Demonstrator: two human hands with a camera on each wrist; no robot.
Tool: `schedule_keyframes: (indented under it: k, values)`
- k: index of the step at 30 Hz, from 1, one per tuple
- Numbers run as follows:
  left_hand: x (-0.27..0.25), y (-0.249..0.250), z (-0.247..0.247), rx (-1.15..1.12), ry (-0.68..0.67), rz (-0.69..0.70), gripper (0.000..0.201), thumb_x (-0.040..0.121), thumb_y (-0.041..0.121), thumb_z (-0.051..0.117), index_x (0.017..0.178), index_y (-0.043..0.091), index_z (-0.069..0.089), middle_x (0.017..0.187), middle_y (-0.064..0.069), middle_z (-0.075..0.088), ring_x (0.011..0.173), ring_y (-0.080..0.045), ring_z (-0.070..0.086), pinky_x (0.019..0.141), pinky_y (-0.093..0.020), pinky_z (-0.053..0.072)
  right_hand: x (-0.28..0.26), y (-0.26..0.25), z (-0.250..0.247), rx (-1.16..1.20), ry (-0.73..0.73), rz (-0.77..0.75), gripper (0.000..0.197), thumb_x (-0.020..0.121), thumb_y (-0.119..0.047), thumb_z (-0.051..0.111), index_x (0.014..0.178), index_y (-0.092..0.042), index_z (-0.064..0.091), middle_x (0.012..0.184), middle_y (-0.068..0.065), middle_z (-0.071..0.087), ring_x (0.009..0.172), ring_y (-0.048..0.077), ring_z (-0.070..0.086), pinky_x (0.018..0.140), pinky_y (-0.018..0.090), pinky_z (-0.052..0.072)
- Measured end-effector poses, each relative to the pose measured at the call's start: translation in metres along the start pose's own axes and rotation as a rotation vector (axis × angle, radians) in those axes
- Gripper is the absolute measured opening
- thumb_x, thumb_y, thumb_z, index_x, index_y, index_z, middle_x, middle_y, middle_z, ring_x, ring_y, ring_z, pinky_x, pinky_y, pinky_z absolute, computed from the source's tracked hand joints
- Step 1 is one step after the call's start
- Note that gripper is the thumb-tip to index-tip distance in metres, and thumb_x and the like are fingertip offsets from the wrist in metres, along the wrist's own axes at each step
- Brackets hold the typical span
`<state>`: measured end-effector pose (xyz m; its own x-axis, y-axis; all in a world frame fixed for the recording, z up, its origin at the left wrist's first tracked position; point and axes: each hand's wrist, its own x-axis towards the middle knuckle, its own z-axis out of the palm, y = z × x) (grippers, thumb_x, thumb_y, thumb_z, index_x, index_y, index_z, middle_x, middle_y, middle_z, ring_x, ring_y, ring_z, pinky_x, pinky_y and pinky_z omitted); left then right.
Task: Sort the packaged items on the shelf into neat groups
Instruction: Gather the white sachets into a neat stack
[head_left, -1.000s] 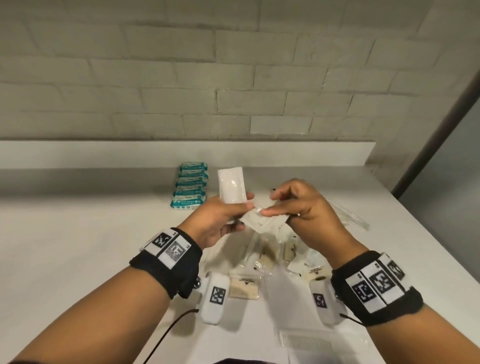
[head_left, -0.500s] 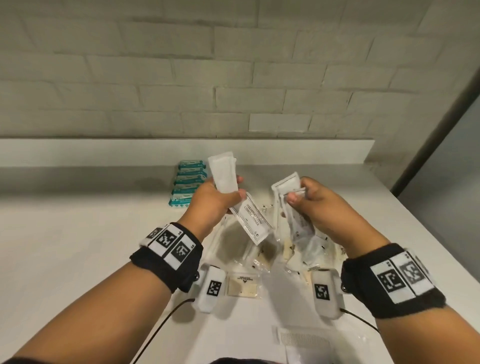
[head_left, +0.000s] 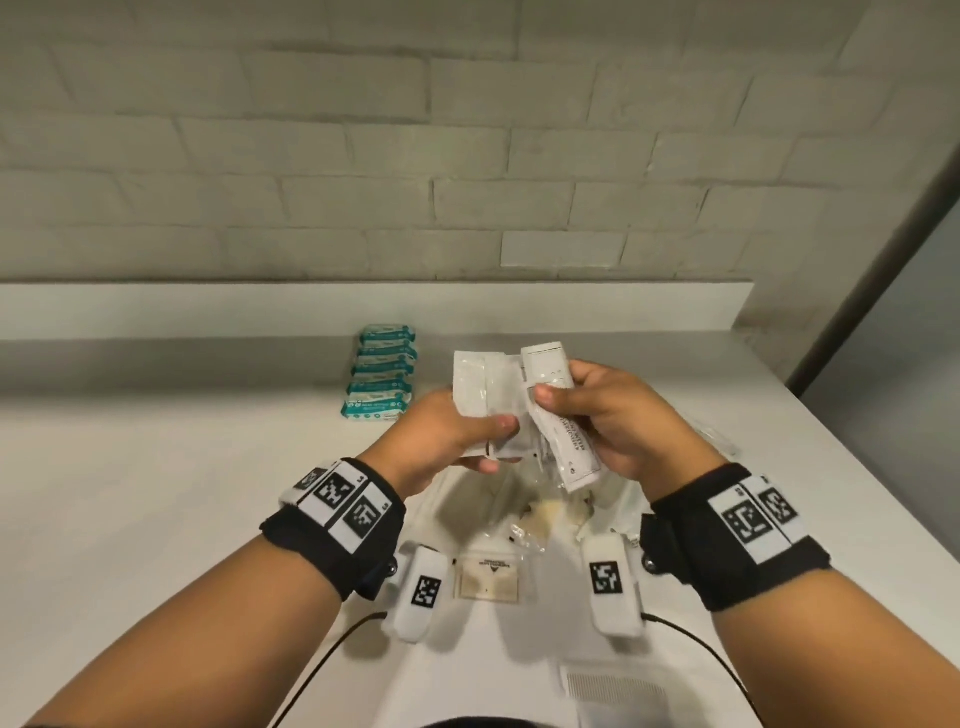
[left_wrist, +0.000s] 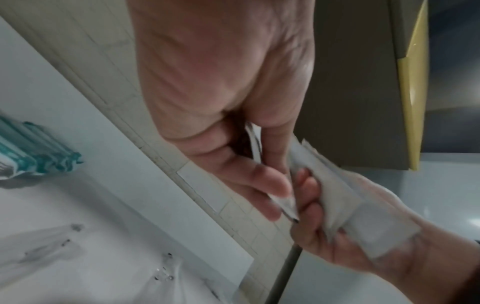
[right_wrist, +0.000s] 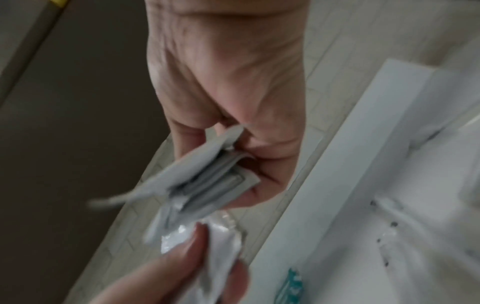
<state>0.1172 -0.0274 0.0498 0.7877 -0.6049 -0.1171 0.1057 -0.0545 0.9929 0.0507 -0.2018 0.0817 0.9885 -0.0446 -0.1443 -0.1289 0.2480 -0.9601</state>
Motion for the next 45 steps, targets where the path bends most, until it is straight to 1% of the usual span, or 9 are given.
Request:
schedule_keyframes:
  k: [5,8,12,17,22,26,30,34,45]
  values:
    - [0.002,0.008,0.004,-0.197,0.014,-0.054,0.040,0.094,0.041,0.049,0.118,0.011,0.061,0.109,-0.014,0.072,0.090,-0.033,0.072,0.070,-0.032,0.062,-0.003,-0.013,0.000,-0.304,0.067,-0.344,0.016,0.079,0.008,0.066,0.093,0.000,0.070,0.087,0.013,0.067,0.077,0.019,0.065,0.072,0.030,0.055]
    - [0.005,0.014,-0.001,-0.367,0.104,-0.039,0.017,0.091,0.015,0.060,0.107,0.010,0.062,0.099,-0.011,0.070,0.075,-0.018,0.073,0.058,-0.022,0.058,-0.009,-0.007,-0.004,-0.578,0.017,-0.393,0.024,0.075,0.015,0.066,0.080,-0.006,0.076,0.083,0.006,0.059,0.076,0.009,0.061,0.072,0.019,0.054]
    - [0.011,0.014,-0.010,-0.334,0.232,0.065,0.022,0.086,-0.002,0.062,0.101,0.014,0.062,0.093,-0.005,0.071,0.074,-0.012,0.072,0.060,-0.022,0.056,-0.017,0.011,-0.012,-0.728,0.044,-0.224,0.024,0.086,0.006,0.062,0.093,-0.014,0.073,0.079,-0.003,0.063,0.060,-0.008,0.060,0.057,0.006,0.045]
    - [0.012,0.004,-0.012,-0.287,0.304,0.120,0.019,0.085,-0.002,0.064,0.096,0.014,0.063,0.093,-0.004,0.072,0.079,-0.013,0.072,0.066,-0.024,0.056,-0.019,0.009,-0.024,-0.461,0.172,-0.129,0.017,0.095,-0.011,0.055,0.110,-0.017,0.061,0.098,0.006,0.072,0.095,0.026,0.070,0.085,0.039,0.055]
    - [0.011,0.006,0.014,-0.308,0.171,0.129,0.017,0.087,-0.001,0.061,0.097,0.011,0.067,0.089,-0.006,0.072,0.076,-0.015,0.068,0.063,-0.024,0.055,-0.008,0.006,0.008,-0.436,0.072,-0.121,0.025,0.096,-0.015,0.054,0.121,-0.017,0.054,0.109,0.005,0.071,0.101,0.024,0.068,0.088,0.043,0.054]
    - [0.011,0.014,0.023,-0.386,0.251,0.084,0.018,0.099,0.019,0.045,0.101,0.010,0.061,0.080,-0.006,0.067,0.072,-0.019,0.066,0.062,-0.028,0.055,0.002,0.019,0.016,-0.590,0.327,-0.187,0.025,0.094,-0.021,0.058,0.116,-0.022,0.046,0.101,-0.003,0.065,0.092,0.019,0.065,0.077,0.037,0.055]
    - [0.011,0.009,-0.004,-0.349,0.223,-0.094,0.056,0.092,0.065,0.033,0.097,0.015,0.057,0.061,0.003,0.043,0.048,-0.010,0.033,0.043,-0.021,0.025,0.001,0.024,-0.005,-0.373,0.391,-0.165,0.033,0.092,-0.015,0.061,0.119,-0.027,0.046,0.103,-0.004,0.067,0.093,0.018,0.067,0.081,0.038,0.054]
    - [0.006,0.005,-0.004,-0.176,0.159,-0.039,0.006,0.098,0.015,0.049,0.096,0.016,0.055,0.079,0.002,0.055,0.063,-0.009,0.048,0.054,-0.020,0.040,-0.003,0.026,-0.019,-0.192,0.392,-0.102,0.018,0.089,-0.009,0.063,0.107,-0.014,0.062,0.101,0.016,0.071,0.088,0.035,0.067,0.088,0.064,0.049]
    - [0.004,-0.004,0.005,-0.140,0.242,0.018,0.016,0.097,0.009,0.049,0.095,0.022,0.057,0.095,-0.001,0.069,0.075,-0.016,0.066,0.066,-0.028,0.058,-0.004,0.012,-0.023,0.000,0.344,-0.127,0.023,0.095,-0.003,0.051,0.118,-0.002,0.056,0.110,0.018,0.067,0.093,0.027,0.066,0.077,0.037,0.060]
